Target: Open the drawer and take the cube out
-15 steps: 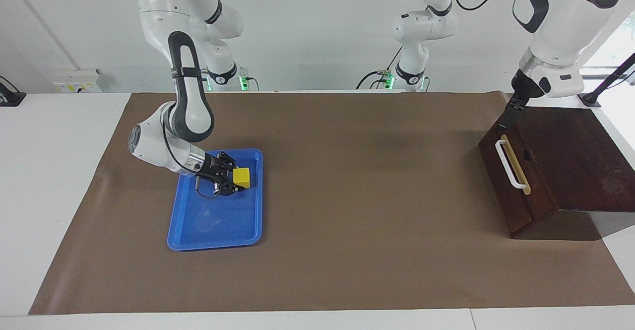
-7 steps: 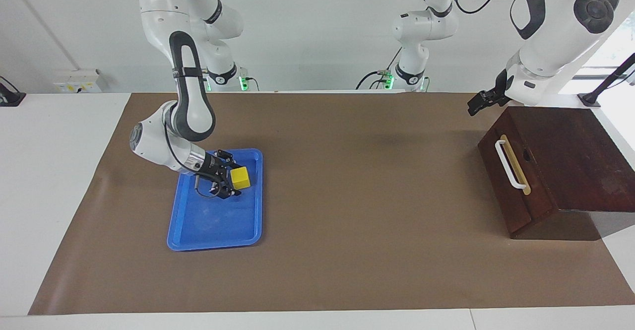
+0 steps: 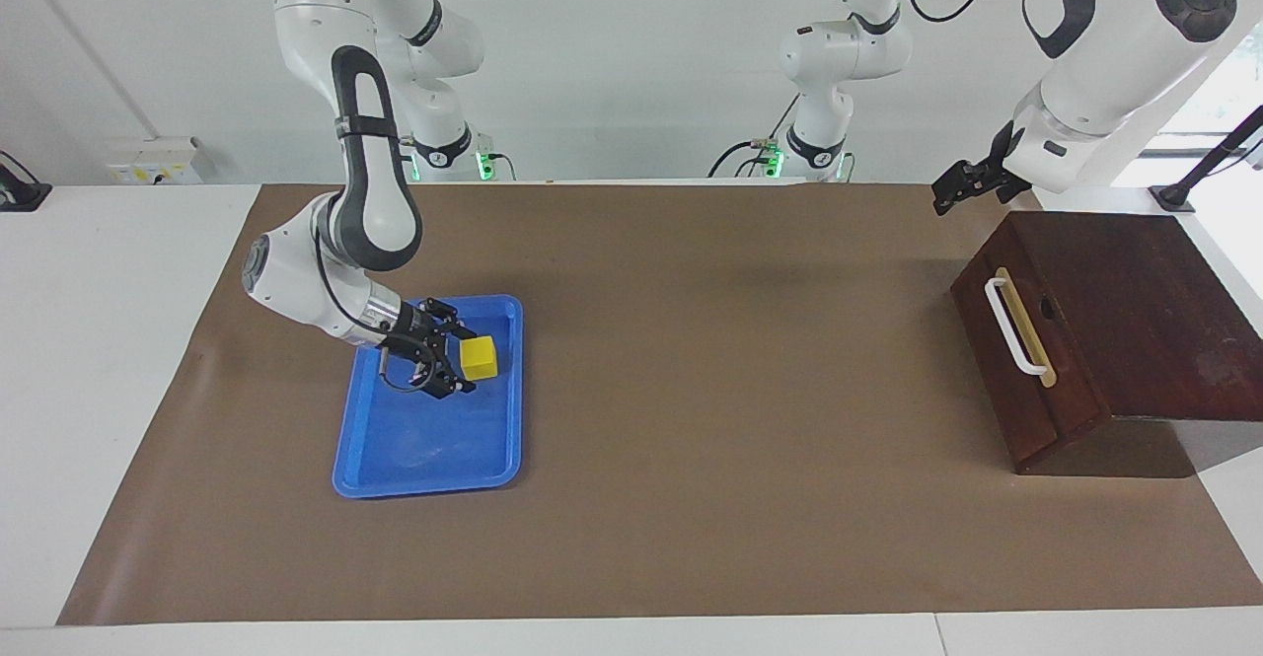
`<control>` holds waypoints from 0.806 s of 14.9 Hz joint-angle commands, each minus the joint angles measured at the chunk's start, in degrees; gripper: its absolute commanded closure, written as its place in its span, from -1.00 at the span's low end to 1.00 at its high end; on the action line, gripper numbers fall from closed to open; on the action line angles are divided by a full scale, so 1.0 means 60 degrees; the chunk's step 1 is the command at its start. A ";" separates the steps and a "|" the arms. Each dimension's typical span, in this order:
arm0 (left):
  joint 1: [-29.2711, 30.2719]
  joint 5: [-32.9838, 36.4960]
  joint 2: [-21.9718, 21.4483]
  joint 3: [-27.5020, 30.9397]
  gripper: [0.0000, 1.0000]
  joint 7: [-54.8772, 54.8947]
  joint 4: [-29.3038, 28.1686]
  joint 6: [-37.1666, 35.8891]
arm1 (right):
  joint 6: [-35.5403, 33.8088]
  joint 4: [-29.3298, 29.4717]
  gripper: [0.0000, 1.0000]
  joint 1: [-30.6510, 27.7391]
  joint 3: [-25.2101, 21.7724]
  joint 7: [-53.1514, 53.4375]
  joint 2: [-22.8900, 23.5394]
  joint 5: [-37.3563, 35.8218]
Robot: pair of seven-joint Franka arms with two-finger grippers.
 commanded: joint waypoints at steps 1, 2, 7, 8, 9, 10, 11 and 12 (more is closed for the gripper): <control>-0.0172 -0.0106 -0.0127 0.0195 -1.00 0.0163 -0.0079 -0.0061 | -0.1195 0.0867 -1.00 -0.0137 0.0065 -0.0936 -0.0559 -0.1645; -0.0157 -0.0106 -0.0126 0.0195 -1.00 0.0192 -0.0079 -0.0046 | -0.1780 0.1247 -1.00 -0.0137 0.0050 -0.1781 -0.0633 -0.2172; -0.0084 -0.0092 -0.0127 0.0209 -1.00 0.0221 -0.0020 -0.0031 | -0.3104 0.2364 -1.00 -0.0167 0.0050 -0.7082 -0.1335 -0.4680; -0.0084 -0.0092 -0.0126 0.0209 -1.00 0.0221 -0.0020 0.0056 | -0.3017 0.2393 -1.00 -0.0167 0.0035 -0.8122 -0.1496 -0.4900; -0.0084 -0.0092 -0.0141 0.0209 -1.00 0.0221 -0.0035 0.0129 | -0.3002 0.2437 -1.00 -0.0167 0.0035 -0.9090 -0.1599 -0.5062; -0.0084 -0.0092 -0.0127 0.0195 -1.00 0.0236 -0.0035 0.0203 | -0.3030 0.2640 -1.00 -0.0152 0.0035 -0.9883 -0.1658 -0.5237; -0.0084 -0.0092 -0.0126 0.0195 -1.00 0.0236 -0.0035 0.0261 | -0.3190 0.2802 -1.00 -0.0167 0.0035 -1.0282 -0.1702 -0.5457; -0.0127 -0.0092 -0.0126 0.0195 -1.00 0.0236 -0.0049 0.0291 | -0.3453 0.2876 -1.00 -0.0268 0.0122 -1.0402 -0.1833 -0.5604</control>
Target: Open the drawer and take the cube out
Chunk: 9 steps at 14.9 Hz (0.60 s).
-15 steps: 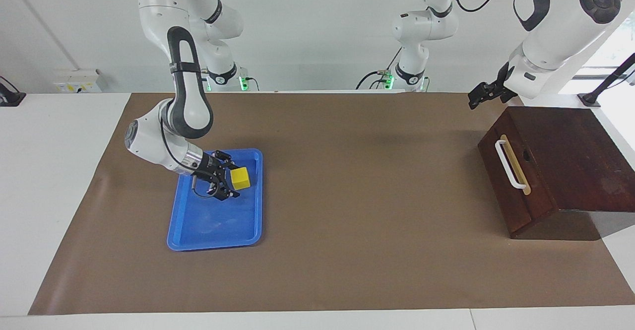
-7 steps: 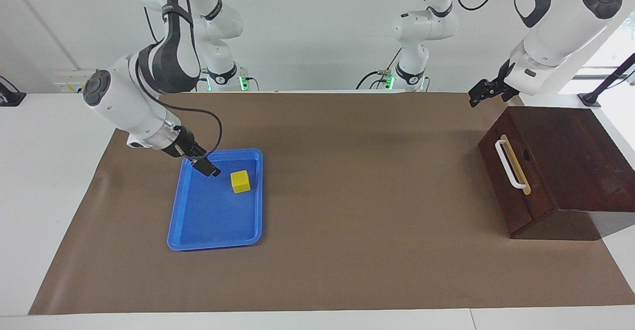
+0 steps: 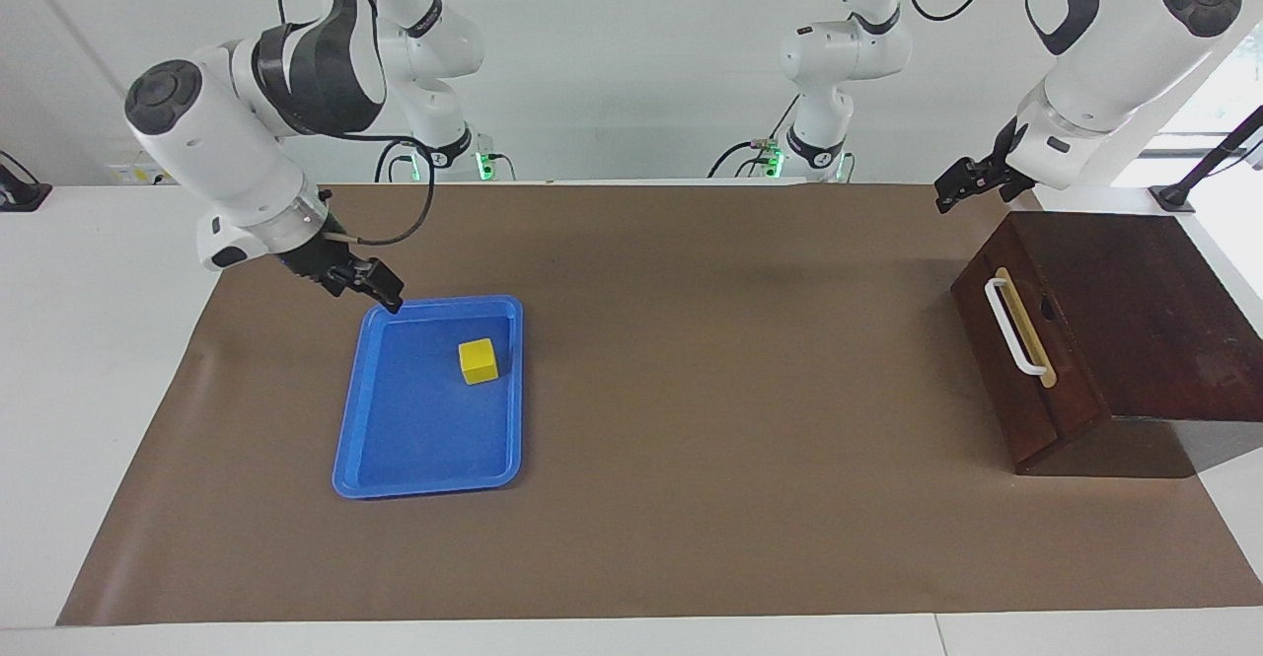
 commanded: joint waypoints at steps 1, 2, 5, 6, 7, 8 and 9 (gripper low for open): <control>-0.0144 -0.0092 -0.0137 0.0122 -1.00 0.0120 -0.0080 0.0206 | -0.0862 0.0297 -1.00 -0.0510 0.0379 -0.0875 -0.0278 -0.0477; -0.0144 -0.0092 -0.0137 0.0122 -1.00 0.0134 -0.0109 0.0206 | -0.1229 0.0414 -1.00 -0.0862 0.0875 -0.0933 -0.0338 -0.0709; -0.0085 -0.0077 -0.0152 0.0122 -1.00 0.0149 -0.0139 0.0250 | -0.2182 0.1014 -1.00 -0.1772 0.1948 -0.1139 -0.0426 -0.1312; -0.0085 -0.0048 -0.0137 0.0122 -1.00 0.0222 -0.0139 0.0323 | -0.2185 0.1015 -1.00 -0.1773 0.1949 -0.1139 -0.0412 -0.1283; -0.0085 -0.0033 -0.0137 0.0122 -1.00 0.0324 -0.0139 0.0381 | -0.2112 0.0943 -1.00 -0.1802 0.1964 -0.1139 -0.0411 -0.1269; -0.0085 -0.0018 -0.0137 0.0122 -1.00 0.0383 -0.0110 0.0411 | -0.2068 0.0884 -1.00 -0.1846 0.1964 -0.1139 -0.0397 -0.1268; -0.0085 -0.0018 -0.0137 0.0122 -1.00 0.0384 -0.0110 0.0411 | -0.2053 0.0855 -1.00 -0.1919 0.1964 -0.1124 -0.0382 -0.1268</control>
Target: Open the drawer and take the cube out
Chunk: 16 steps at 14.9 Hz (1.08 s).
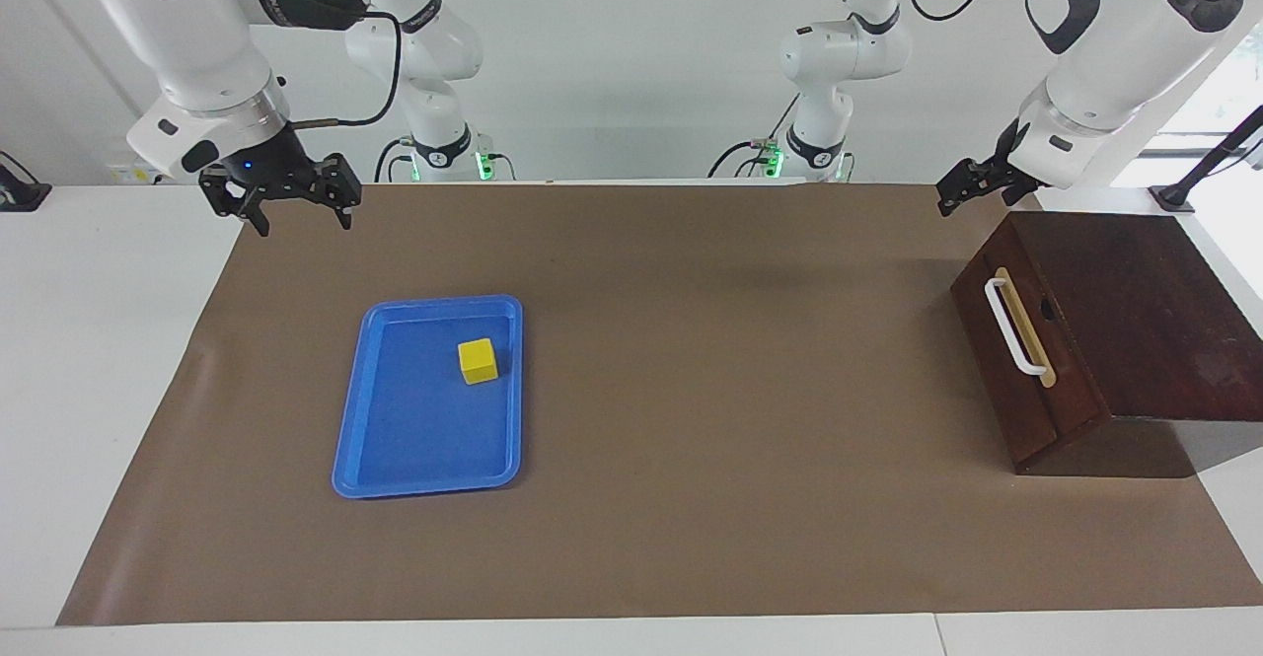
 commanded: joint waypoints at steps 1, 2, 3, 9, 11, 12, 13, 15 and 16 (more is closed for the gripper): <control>-0.0085 -0.0019 -0.0137 0.0122 -1.00 0.0225 -0.0109 0.0193 | -0.0040 -0.0005 -1.00 -0.0359 0.0195 -0.0221 0.0125 -0.0124; -0.0085 -0.0019 -0.0137 0.0122 -1.00 0.0211 -0.0124 0.0237 | -0.0025 -0.0006 -1.00 -0.0359 0.0195 -0.0192 0.0139 -0.0094; -0.0085 -0.0019 -0.0137 0.0122 -1.00 0.0211 -0.0138 0.0354 | -0.0025 -0.0006 -1.00 -0.0359 0.0195 -0.0105 0.0139 -0.0036; -0.0070 -0.0019 -0.0137 0.0122 -1.00 0.0211 -0.0153 0.0457 | 0.0165 -0.0166 -1.00 -0.0491 0.0166 0.0365 0.0096 0.0594; -0.0041 -0.0019 -0.0137 0.0122 -1.00 0.0225 -0.0153 0.0457 | 0.0151 -0.0167 -1.00 -0.0491 0.0166 0.0365 0.0096 0.0580; -0.0026 -0.0033 -0.0137 0.0122 -1.00 0.0211 -0.0153 0.0457 | 0.0136 -0.0181 -1.00 -0.0491 0.0166 0.0365 0.0081 0.0580; 0.0003 -0.0033 -0.0137 0.0122 -1.00 0.0211 -0.0153 0.0457 | 0.0136 -0.0181 -1.00 -0.0462 0.0166 0.0365 0.0066 0.0580; 0.0018 -0.0033 -0.0137 0.0122 -1.00 0.0196 -0.0153 0.0457 | 0.0122 -0.0181 -1.00 -0.0461 0.0151 0.0365 0.0052 0.0565; 0.0032 -0.0033 -0.0137 0.0122 -1.00 0.0182 -0.0153 0.0457 | 0.0093 -0.0181 -1.00 -0.0476 0.0151 0.0365 0.0052 0.0565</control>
